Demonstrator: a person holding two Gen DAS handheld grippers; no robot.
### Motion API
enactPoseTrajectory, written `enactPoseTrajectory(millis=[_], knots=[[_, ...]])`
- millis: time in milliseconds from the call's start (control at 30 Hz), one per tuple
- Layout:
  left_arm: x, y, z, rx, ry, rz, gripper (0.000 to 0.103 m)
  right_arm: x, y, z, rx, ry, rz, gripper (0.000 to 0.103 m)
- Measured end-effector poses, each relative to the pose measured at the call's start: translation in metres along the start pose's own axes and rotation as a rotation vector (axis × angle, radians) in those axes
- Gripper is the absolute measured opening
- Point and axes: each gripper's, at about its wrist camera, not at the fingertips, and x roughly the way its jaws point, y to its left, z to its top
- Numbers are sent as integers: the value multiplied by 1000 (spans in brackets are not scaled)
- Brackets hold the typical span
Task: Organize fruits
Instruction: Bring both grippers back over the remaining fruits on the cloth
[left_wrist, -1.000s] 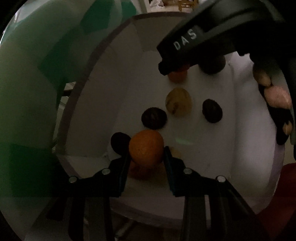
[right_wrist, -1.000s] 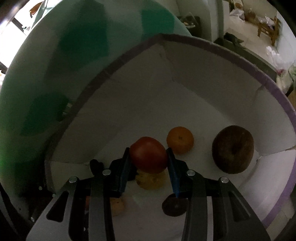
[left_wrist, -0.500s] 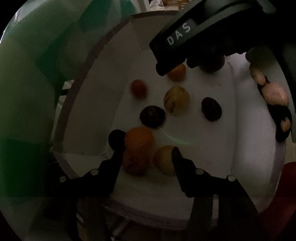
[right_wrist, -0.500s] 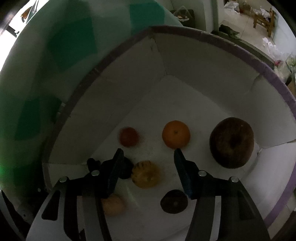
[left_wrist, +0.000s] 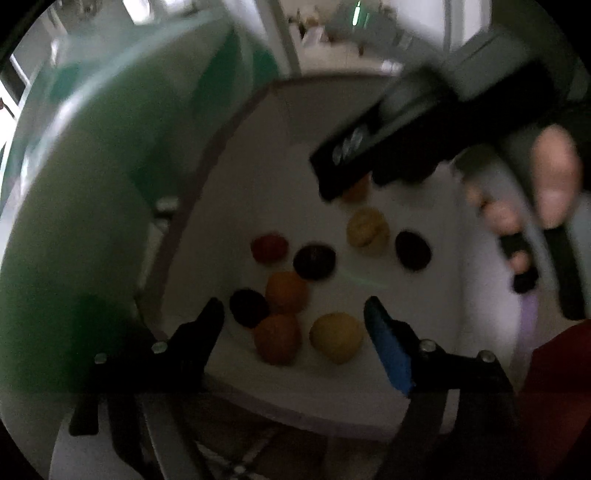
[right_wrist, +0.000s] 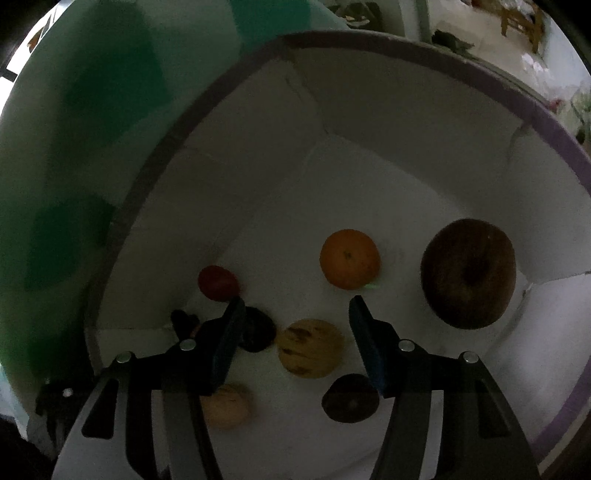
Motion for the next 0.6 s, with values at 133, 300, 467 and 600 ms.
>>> enactPoseTrajectory(millis=[133, 300, 467, 600], knots=[[-51, 9, 3, -11, -194, 8, 91, -18, -8, 2, 28, -91, 78, 58], [-111, 53, -9, -132, -377, 43, 100, -69, -1, -8, 47, -299, 40, 59], [-153, 135, -40, -394, -453, 120, 101, -126, 68, -7, -112, -486, 83, 62], [-185, 221, -94, -686, -481, 194, 101, -141, 150, -18, -328, -543, 139, 71]])
